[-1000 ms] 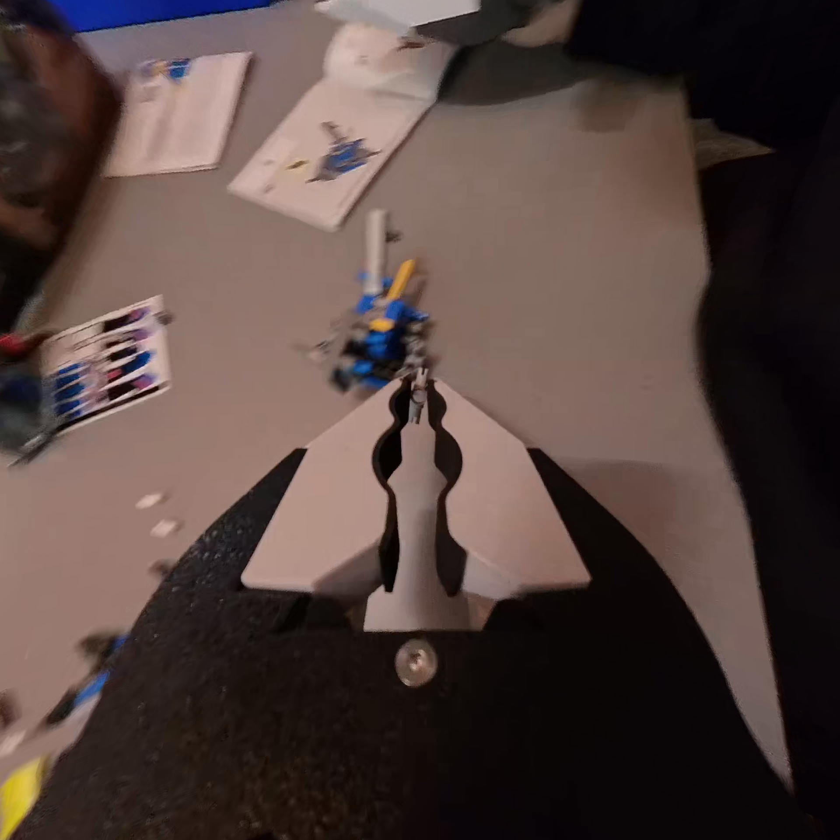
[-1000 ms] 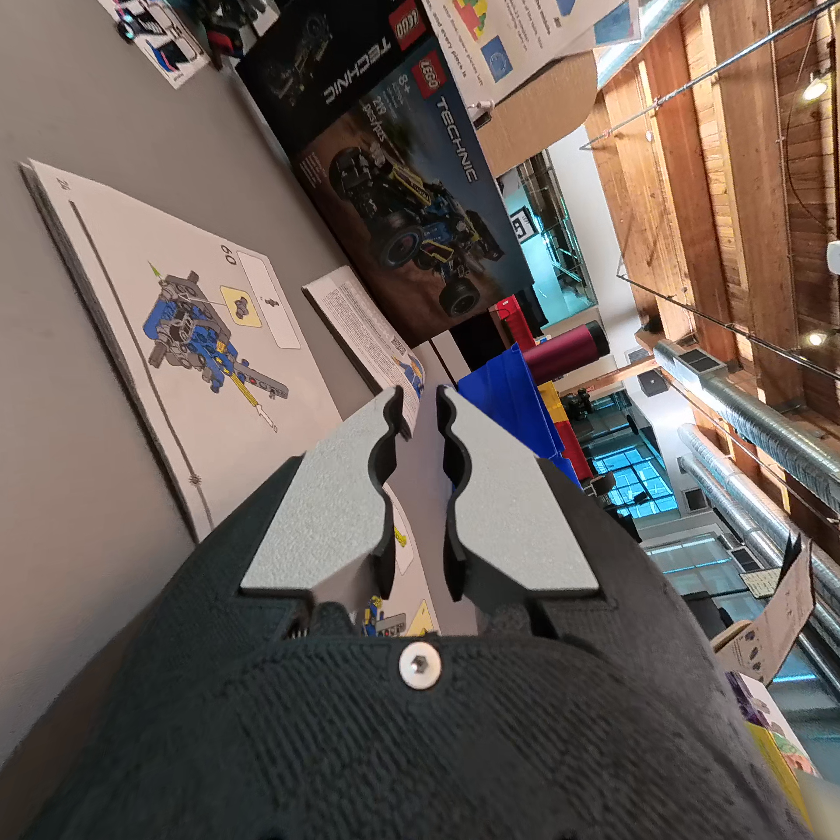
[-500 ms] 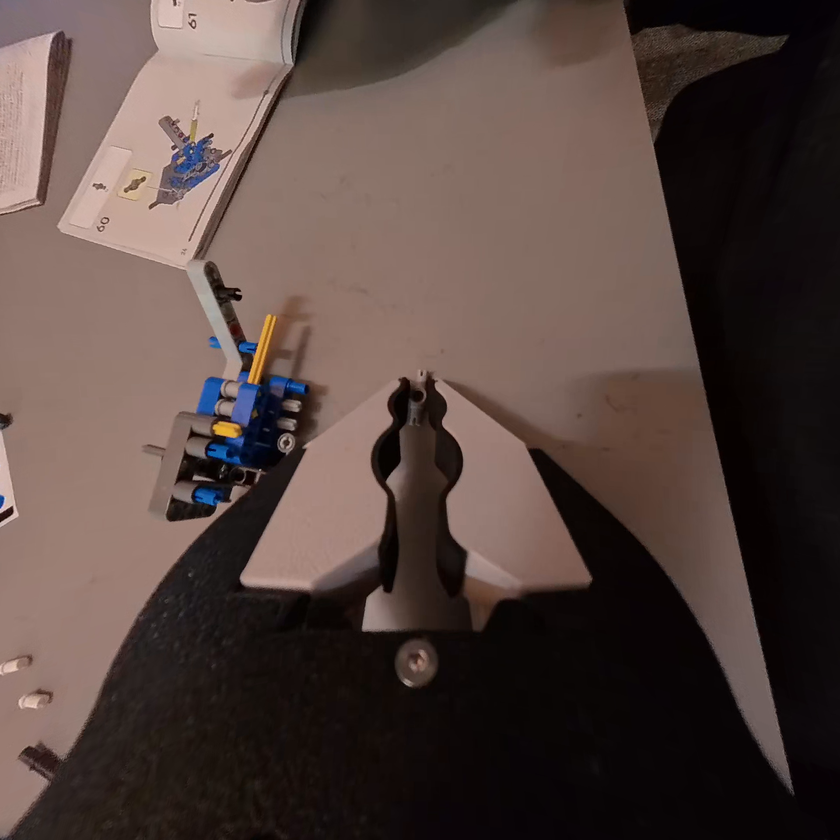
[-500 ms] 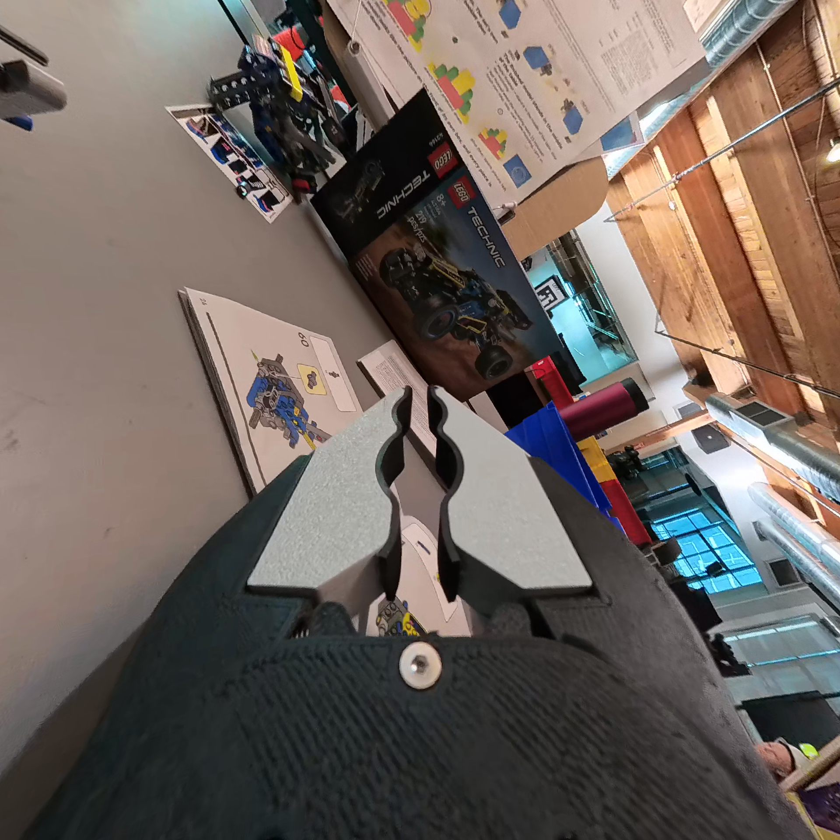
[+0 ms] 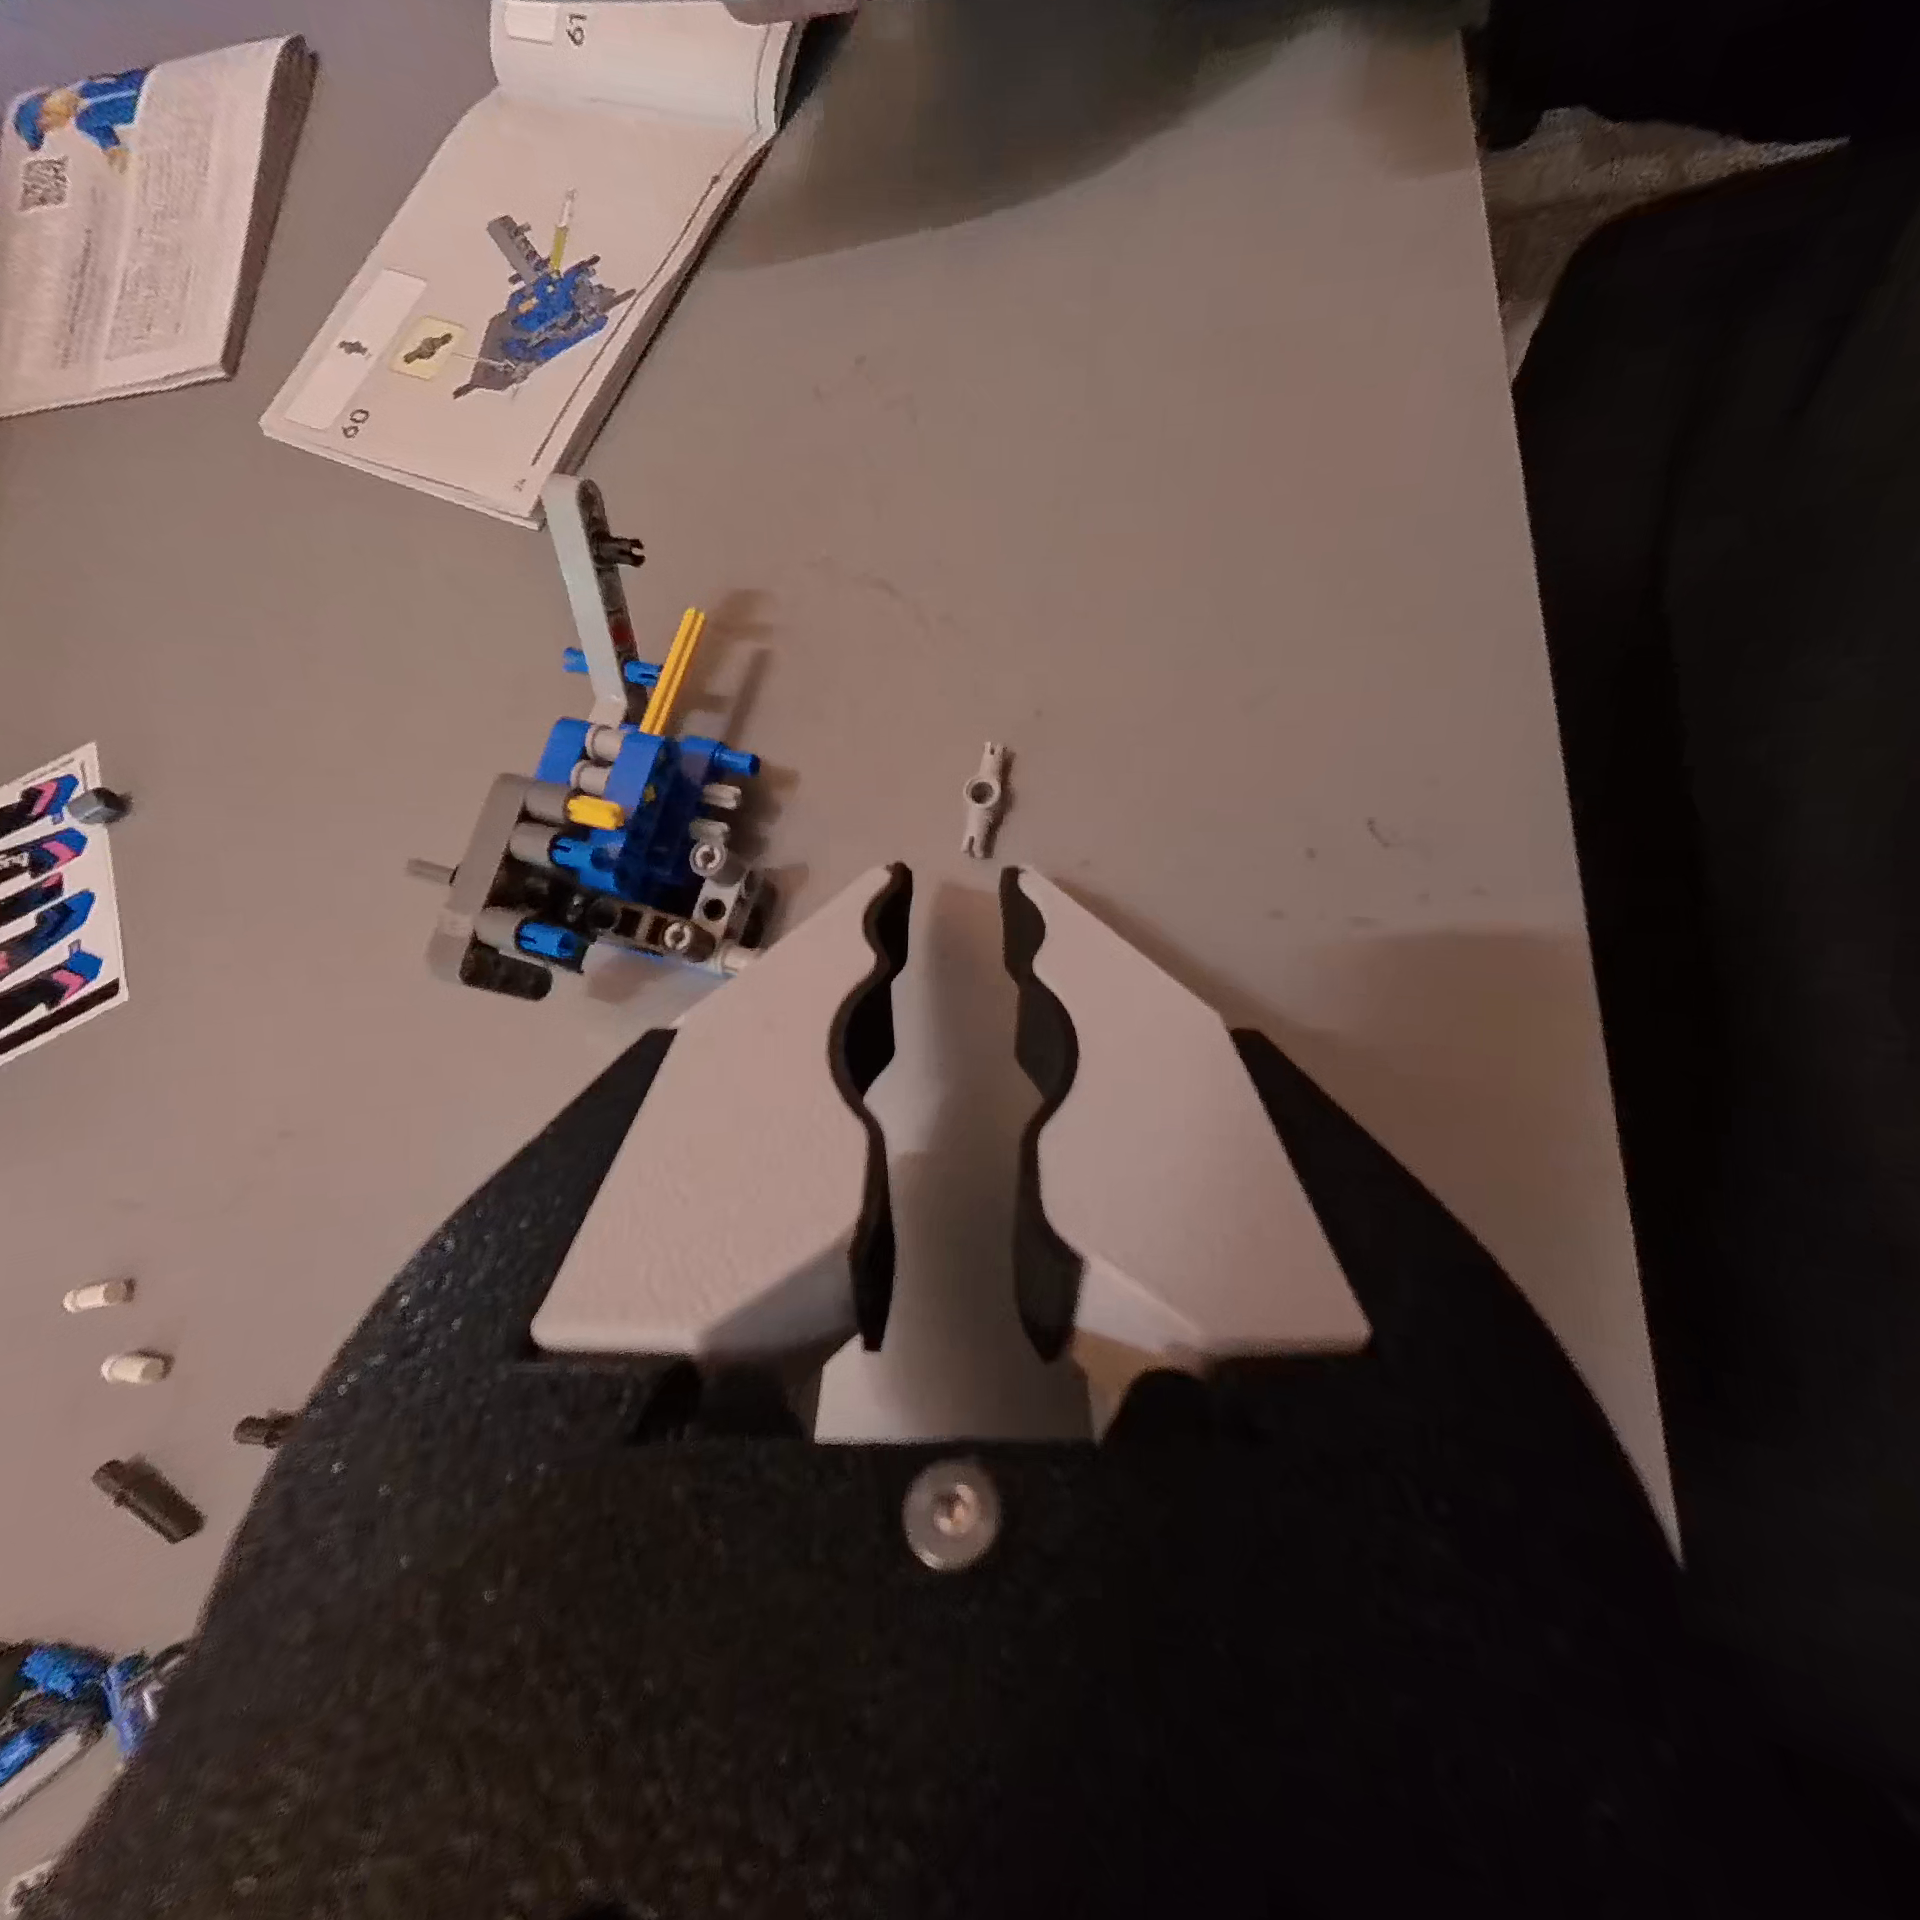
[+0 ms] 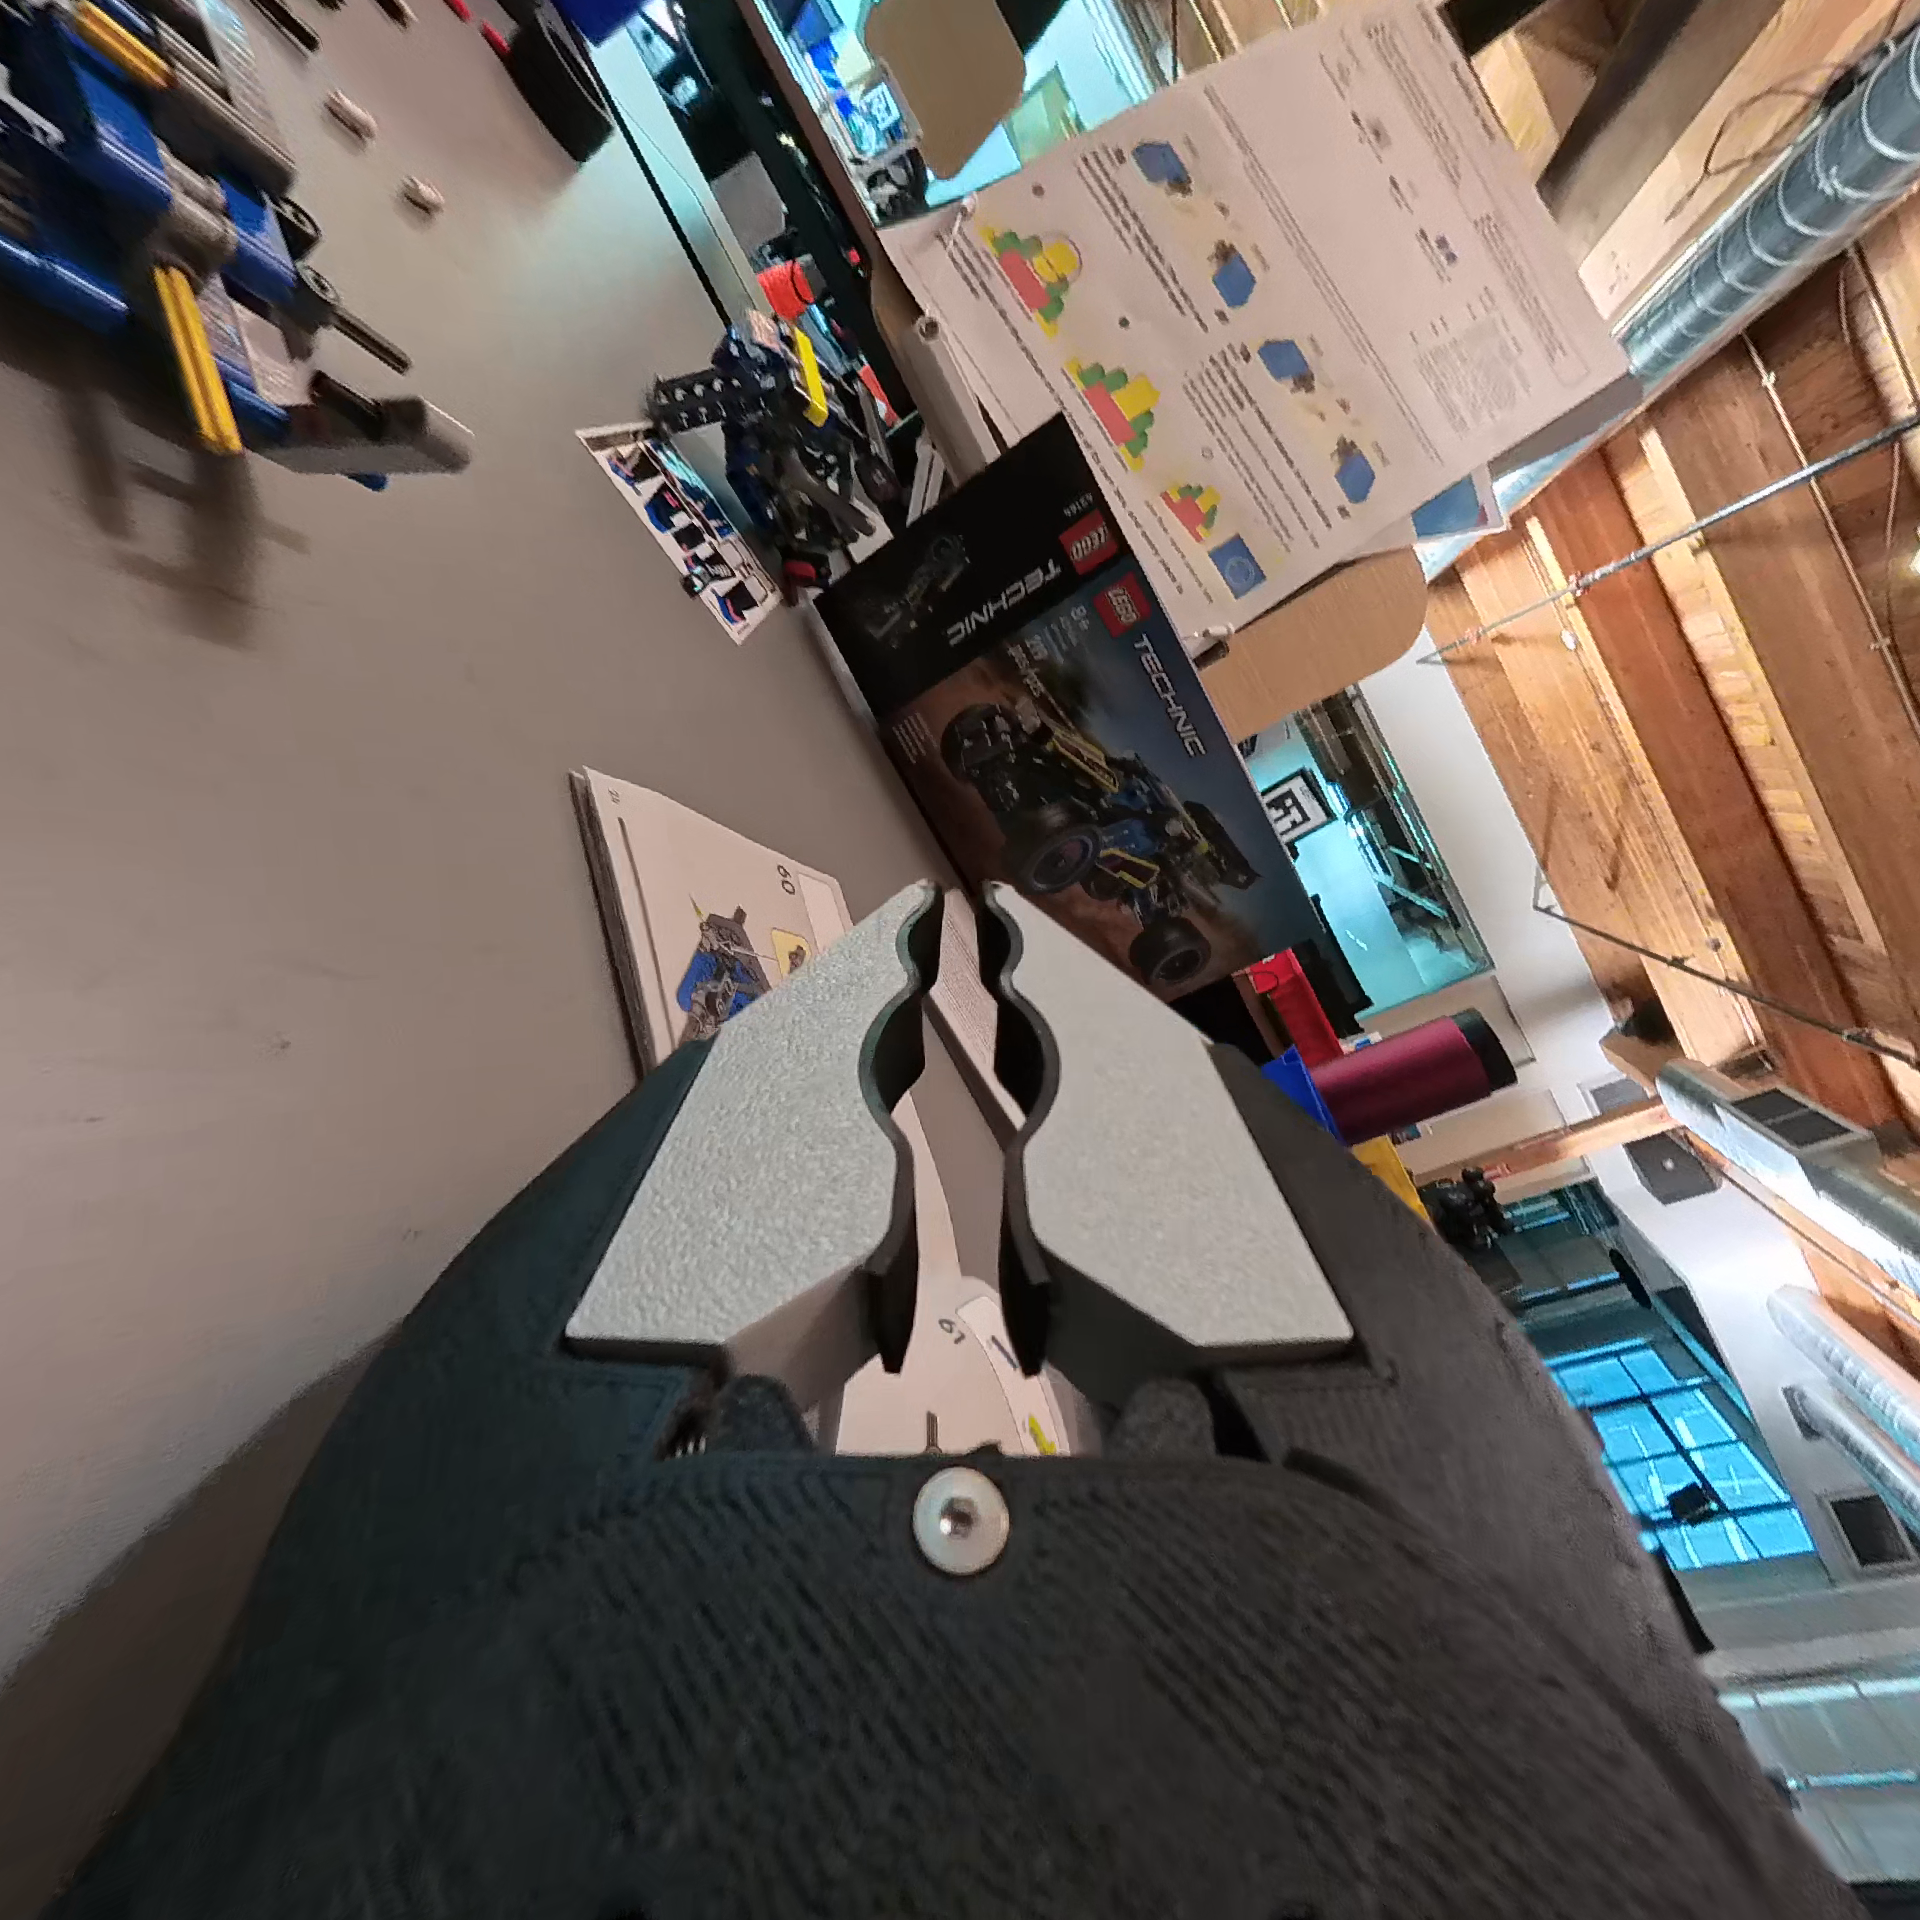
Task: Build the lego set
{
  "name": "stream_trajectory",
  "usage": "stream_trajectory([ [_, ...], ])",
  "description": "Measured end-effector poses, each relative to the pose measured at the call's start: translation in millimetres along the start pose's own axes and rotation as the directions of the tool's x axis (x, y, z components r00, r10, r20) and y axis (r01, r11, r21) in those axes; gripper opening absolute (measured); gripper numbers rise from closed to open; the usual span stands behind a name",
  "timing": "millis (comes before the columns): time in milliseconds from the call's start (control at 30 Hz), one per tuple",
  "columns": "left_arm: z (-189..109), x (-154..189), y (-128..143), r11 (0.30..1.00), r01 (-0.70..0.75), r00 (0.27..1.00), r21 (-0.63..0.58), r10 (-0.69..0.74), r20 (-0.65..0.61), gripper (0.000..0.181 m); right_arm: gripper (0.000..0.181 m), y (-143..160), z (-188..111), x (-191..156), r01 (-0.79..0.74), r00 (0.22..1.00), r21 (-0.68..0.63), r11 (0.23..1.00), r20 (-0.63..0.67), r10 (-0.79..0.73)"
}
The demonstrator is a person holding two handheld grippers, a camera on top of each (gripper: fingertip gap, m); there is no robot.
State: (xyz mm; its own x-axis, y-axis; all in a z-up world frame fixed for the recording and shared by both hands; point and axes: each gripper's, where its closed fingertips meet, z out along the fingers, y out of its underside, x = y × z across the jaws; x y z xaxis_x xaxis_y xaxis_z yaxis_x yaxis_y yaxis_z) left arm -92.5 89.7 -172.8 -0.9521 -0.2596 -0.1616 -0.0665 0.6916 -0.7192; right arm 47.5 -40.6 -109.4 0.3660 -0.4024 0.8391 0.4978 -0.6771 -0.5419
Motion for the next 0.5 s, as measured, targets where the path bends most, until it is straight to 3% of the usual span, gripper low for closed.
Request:
stream_trajectory([
  [133,11,4,-7,1.0,0.016,1.0,0.009,-0.016,-0.026,0.013,0.004,-18,-5,-5,-0.047,0.998,0.069,0.997,0.046,0.043],
  [233,19,5,-2,0.999,-0.016,0.999,-0.04,0.015,-0.03,0.002,0.005,-40,-14,-27,-0.128,0.97,0.101,0.987,0.222,0.103],
  [300,20,6,-3,0.996,-0.074,0.997,-0.05,0.074,-0.008,0.002,0.006,-49,-28,-55,-0.196,0.882,0.034,0.98,0.442,0.161],
  [367,19,2,-3,0.981,-0.182,0.981,-0.061,0.186,0.053,0.002,0.01,-52,-43,-74,-0.276,0.763,-0.109,0.955,0.579,0.287],
  [500,13,-11,-11,0.872,-0.475,0.832,-0.121,0.489,0.262,0.002,0.013,-73,-55,-100,-0.439,0.598,-0.235,0.867,0.644,0.477],
])
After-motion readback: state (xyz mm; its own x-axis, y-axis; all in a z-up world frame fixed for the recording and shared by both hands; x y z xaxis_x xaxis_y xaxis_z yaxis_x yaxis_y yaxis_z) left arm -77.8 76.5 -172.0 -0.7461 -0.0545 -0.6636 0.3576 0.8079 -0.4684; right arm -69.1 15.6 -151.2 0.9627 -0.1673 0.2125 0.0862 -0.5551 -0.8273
